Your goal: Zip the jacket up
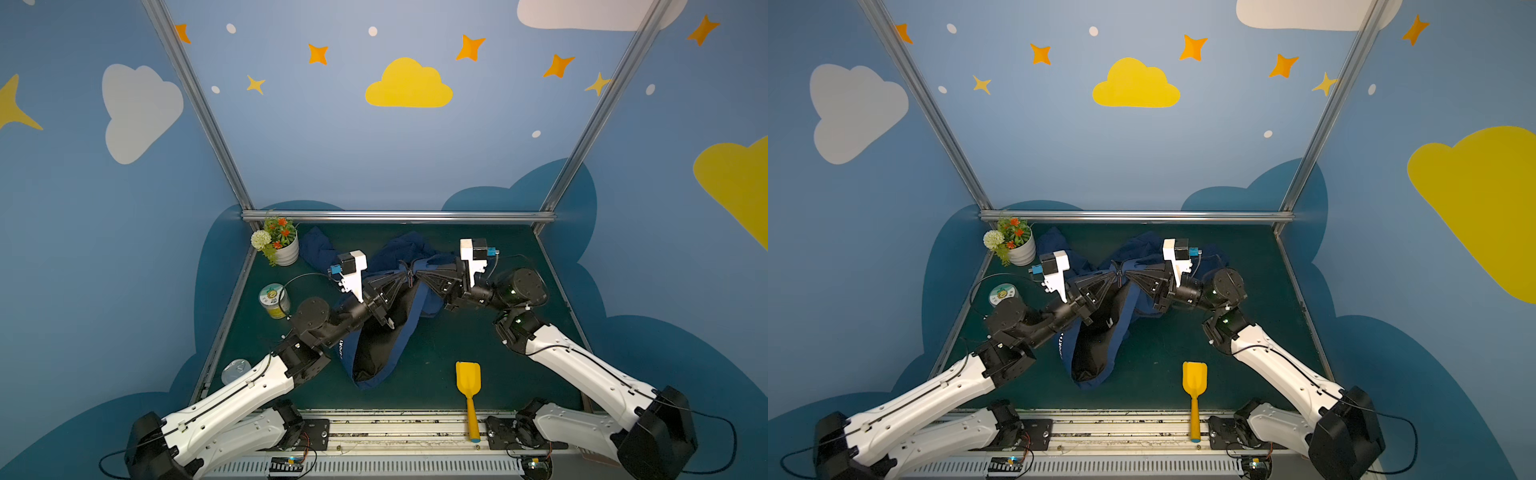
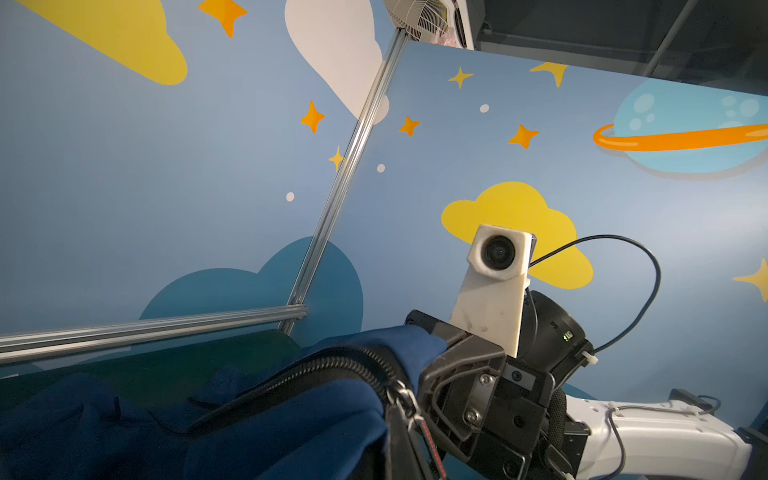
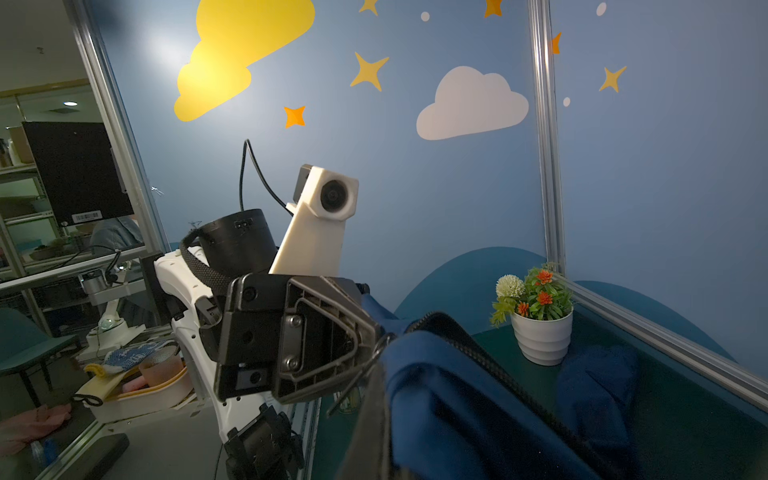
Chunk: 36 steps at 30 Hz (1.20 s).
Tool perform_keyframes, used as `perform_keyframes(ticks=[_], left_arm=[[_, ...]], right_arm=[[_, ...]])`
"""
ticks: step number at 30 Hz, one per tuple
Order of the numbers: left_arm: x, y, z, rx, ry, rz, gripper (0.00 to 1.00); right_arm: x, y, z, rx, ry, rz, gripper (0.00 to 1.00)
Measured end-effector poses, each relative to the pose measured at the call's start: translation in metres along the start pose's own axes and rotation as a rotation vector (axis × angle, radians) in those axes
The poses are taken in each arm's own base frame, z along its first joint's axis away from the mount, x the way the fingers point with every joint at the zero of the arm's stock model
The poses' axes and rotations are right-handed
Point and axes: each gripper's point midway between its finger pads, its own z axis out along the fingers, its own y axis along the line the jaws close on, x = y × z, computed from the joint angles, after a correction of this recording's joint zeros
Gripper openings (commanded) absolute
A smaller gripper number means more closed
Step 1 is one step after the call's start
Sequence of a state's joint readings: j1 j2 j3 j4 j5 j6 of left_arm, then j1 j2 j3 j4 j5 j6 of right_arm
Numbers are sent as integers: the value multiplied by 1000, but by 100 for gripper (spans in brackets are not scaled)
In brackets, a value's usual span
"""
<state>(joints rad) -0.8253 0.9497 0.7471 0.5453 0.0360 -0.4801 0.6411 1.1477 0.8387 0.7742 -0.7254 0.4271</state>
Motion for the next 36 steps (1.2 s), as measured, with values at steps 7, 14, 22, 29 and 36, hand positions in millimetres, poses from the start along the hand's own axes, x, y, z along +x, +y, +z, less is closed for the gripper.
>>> perform_keyframes(ticks=[7, 14, 22, 29, 36], left_arm=[[0, 7, 6, -29, 5, -12, 3], [29, 54, 37, -127, 87, -52, 3], [67, 113, 52, -205, 152, -134, 3], [69, 116, 61, -172, 186, -178, 3], [65, 148, 77, -190, 183, -201, 3]], right_arm=[[5, -15, -2, 33, 6, 7, 0], [35, -77, -11, 174, -3, 48, 0], [79, -130, -22, 250, 48, 166, 0], [80, -138, -26, 243, 53, 183, 0], [82, -173, -15, 222, 35, 202, 0]])
